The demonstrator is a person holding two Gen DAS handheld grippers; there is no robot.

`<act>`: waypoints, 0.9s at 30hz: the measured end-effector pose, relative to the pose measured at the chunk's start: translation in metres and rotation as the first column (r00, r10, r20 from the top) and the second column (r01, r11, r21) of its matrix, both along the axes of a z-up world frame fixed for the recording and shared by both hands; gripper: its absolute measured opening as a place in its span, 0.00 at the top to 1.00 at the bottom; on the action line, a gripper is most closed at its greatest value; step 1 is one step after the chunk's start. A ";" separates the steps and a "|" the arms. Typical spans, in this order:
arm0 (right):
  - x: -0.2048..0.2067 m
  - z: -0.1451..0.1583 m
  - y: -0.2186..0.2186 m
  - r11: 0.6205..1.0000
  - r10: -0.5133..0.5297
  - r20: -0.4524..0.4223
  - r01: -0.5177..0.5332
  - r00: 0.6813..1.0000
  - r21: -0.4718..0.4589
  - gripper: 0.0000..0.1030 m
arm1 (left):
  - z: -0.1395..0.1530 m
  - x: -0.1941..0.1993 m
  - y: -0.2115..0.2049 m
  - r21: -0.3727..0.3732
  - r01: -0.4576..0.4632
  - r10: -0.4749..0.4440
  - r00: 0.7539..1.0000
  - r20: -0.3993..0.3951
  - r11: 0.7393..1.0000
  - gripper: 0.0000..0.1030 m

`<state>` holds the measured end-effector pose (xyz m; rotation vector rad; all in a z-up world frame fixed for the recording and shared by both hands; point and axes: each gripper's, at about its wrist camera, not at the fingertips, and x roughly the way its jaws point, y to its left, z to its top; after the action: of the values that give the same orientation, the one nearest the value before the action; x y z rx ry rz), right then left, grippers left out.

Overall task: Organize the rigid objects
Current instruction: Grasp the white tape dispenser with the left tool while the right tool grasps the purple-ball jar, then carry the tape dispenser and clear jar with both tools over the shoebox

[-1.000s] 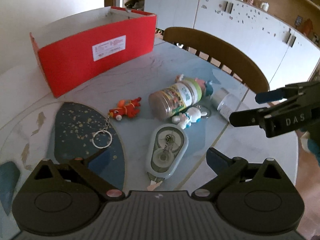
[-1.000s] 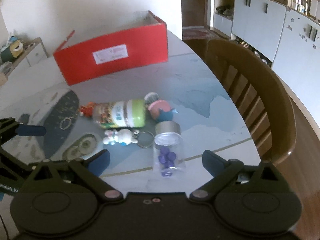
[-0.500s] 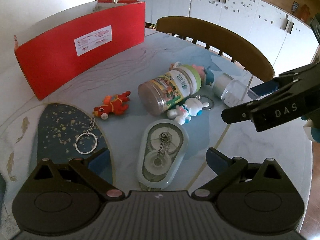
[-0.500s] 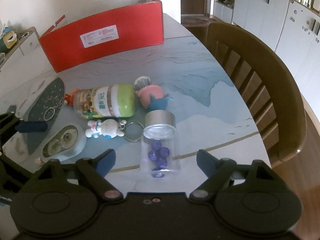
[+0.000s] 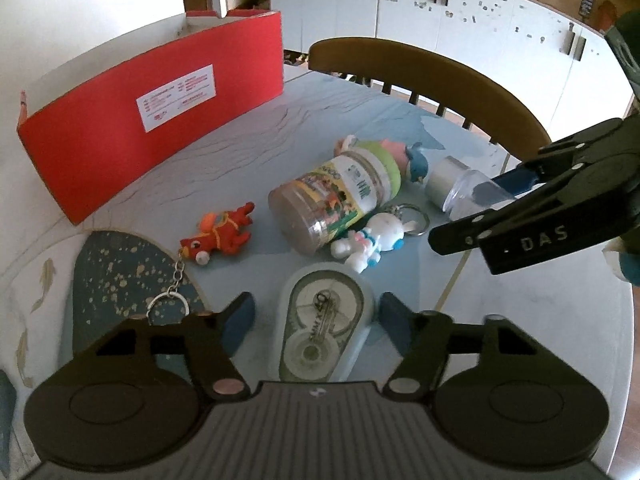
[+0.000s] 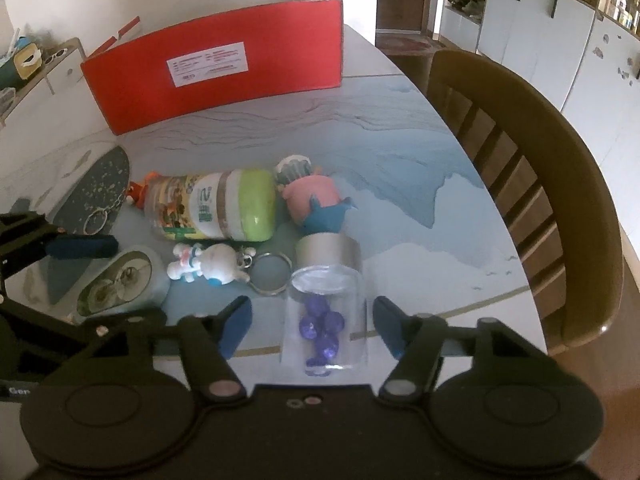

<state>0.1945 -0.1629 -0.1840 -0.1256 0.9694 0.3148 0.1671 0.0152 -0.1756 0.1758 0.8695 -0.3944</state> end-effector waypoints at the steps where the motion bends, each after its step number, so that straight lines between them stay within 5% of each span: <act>1: 0.000 0.000 0.000 1.000 0.001 0.001 -0.001 1.000 -0.005 0.42 | 0.001 0.000 -0.001 -0.001 0.003 -0.003 1.000 0.000 1.000 0.43; 9: 0.001 0.001 0.002 0.999 -0.002 0.010 0.003 1.000 -0.036 0.61 | 0.003 -0.001 -0.003 0.004 0.009 -0.009 1.000 -0.013 1.000 0.49; 27: -0.022 0.041 0.004 1.000 0.016 0.012 -0.016 1.000 -0.014 0.62 | 0.031 -0.003 0.024 -0.075 -0.091 0.084 0.992 -0.095 0.993 0.50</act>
<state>0.1726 -0.1593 -0.1430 -0.1476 0.9589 0.3220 0.1643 0.0393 -0.1449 0.0465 0.9470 -0.3565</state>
